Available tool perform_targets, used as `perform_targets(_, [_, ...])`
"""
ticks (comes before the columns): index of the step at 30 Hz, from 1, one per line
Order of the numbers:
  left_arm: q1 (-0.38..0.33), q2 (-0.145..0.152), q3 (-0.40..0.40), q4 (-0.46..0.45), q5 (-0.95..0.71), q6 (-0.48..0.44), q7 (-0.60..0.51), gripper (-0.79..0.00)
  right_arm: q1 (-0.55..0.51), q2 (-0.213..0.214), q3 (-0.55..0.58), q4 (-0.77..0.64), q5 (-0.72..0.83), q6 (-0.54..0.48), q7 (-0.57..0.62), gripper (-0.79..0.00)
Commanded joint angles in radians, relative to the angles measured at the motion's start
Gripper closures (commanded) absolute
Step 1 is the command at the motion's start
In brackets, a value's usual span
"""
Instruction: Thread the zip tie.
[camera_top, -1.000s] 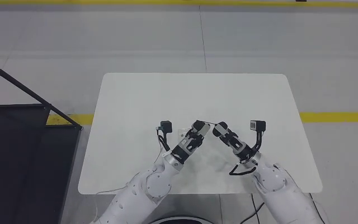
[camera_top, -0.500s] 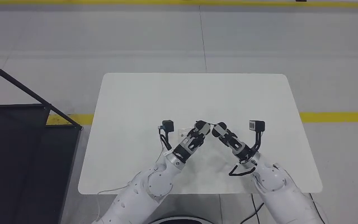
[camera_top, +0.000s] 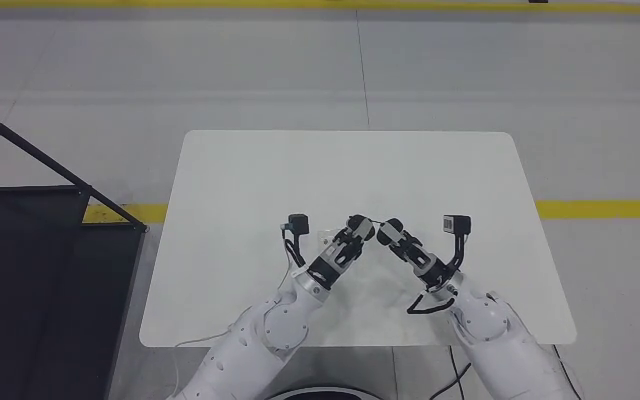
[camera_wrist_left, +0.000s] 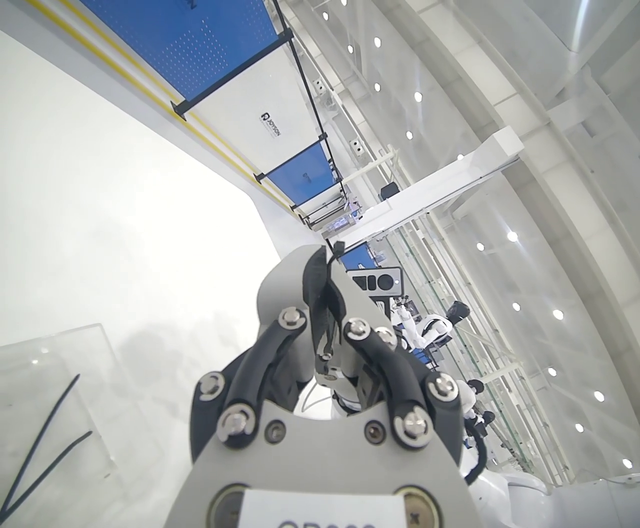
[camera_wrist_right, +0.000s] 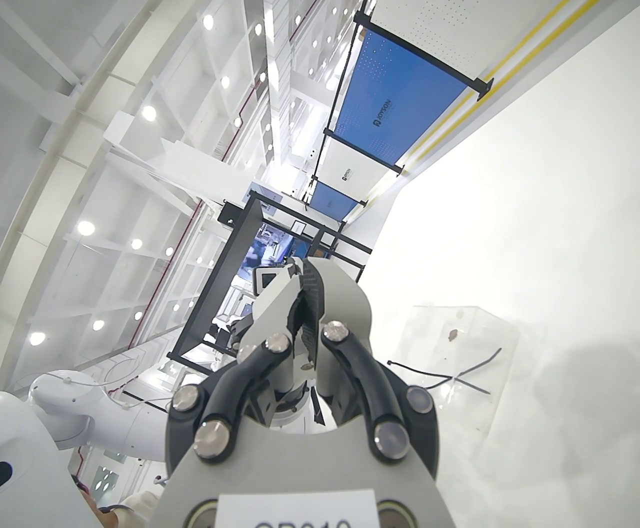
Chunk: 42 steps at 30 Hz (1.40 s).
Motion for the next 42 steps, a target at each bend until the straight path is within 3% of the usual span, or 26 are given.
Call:
perform_targets(1, [0.001,-0.002,-0.004,0.0,0.004,0.001,-0.002,0.0,0.0,-0.001,0.001,0.0,0.0,0.0,0.003,0.0])
perform_targets(7, [0.005,-0.006,-0.017,-0.002,0.004,0.001,-0.015,0.0,-0.002,-0.004,0.006,-0.001,-0.001,0.006,0.011,-0.025])
perform_targets(8, [0.006,-0.006,-0.02,-0.003,0.004,0.002,-0.018,0.0,-0.002,-0.005,0.006,-0.001,-0.001,0.009,0.012,-0.222])
perform_targets(10, [0.006,-0.006,-0.03,-0.006,0.006,0.005,-0.025,0.0,-0.002,-0.006,0.009,-0.002,-0.003,0.012,0.014,-0.517])
perform_targets(11, [0.006,-0.006,-0.038,-0.01,0.007,0.008,-0.028,0.0,-0.003,-0.006,0.012,-0.003,-0.004,0.014,0.014,-0.606])
perform_targets(12, [0.007,-0.005,-0.047,-0.013,0.007,0.013,-0.035,0.0,-0.004,-0.006,0.015,-0.004,-0.007,0.014,0.013,-0.631])
perform_targets(20, [0.04,0.024,-0.175,-0.102,0.037,0.048,-0.165,0.0,-0.026,-0.001,0.053,-0.032,-0.103,-0.006,0.018,-0.699])
perform_targets(27, [0.112,0.06,-0.345,-0.209,-0.047,0.036,-0.346,0.0,-0.065,0.003,0.069,-0.17,-0.465,0.09,-0.059,-0.782])
perform_targets(34, [0.181,0.094,-0.514,-0.302,-0.159,0.012,-0.541,0.0,-0.126,-0.001,0.043,-0.308,-0.802,0.211,-0.169,-0.785])
perform_targets(39, [0.219,0.112,-0.593,-0.337,-0.223,-0.014,-0.66,0.0,-0.129,0.0,0.042,-0.313,-0.806,0.206,-0.163,-0.785])
perform_targets(42, [0.221,0.113,-0.596,-0.338,-0.222,-0.015,-0.669,0.0,-0.129,0.0,0.042,-0.313,-0.806,0.206,-0.163,-0.785])
